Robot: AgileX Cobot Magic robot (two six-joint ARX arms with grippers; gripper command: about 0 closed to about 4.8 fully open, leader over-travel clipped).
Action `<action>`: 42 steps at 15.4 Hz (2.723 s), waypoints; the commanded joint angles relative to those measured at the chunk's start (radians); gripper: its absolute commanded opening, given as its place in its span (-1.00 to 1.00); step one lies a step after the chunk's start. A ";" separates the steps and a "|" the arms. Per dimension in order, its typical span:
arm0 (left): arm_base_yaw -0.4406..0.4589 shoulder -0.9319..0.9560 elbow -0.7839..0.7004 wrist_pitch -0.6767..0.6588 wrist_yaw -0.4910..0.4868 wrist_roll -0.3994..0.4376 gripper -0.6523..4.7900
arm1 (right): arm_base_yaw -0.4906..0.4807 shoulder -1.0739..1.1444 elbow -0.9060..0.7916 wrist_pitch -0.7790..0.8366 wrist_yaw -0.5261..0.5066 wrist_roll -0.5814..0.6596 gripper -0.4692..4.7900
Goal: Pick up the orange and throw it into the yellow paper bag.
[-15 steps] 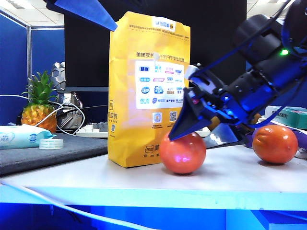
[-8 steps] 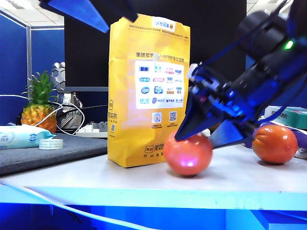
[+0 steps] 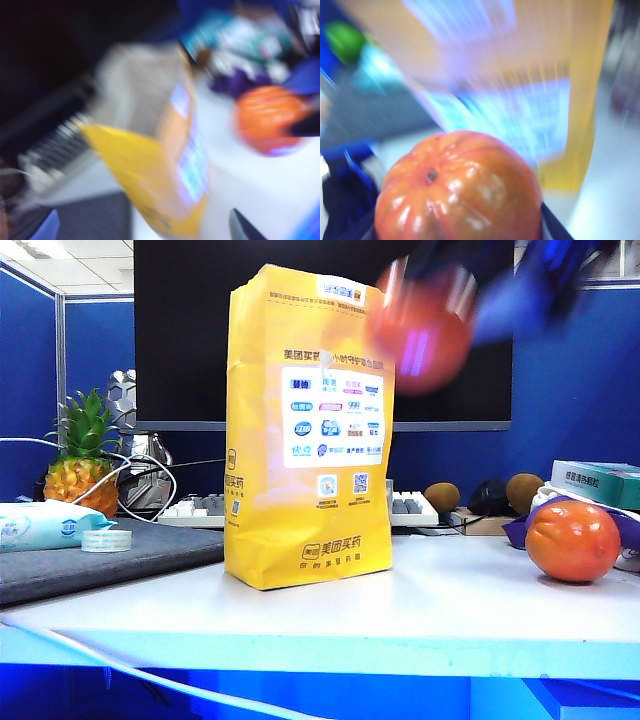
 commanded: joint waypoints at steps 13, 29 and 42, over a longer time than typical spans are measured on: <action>0.143 -0.005 0.042 0.014 0.311 0.130 1.00 | -0.007 0.578 0.736 -0.044 -0.160 -0.137 -0.82; 0.288 -0.233 -0.020 -0.032 0.172 0.131 1.00 | -0.008 0.181 0.662 -0.156 0.063 -0.204 1.00; 0.287 -0.562 -0.614 0.344 0.056 -0.017 1.00 | -0.007 -0.432 -0.552 0.497 0.270 0.063 1.00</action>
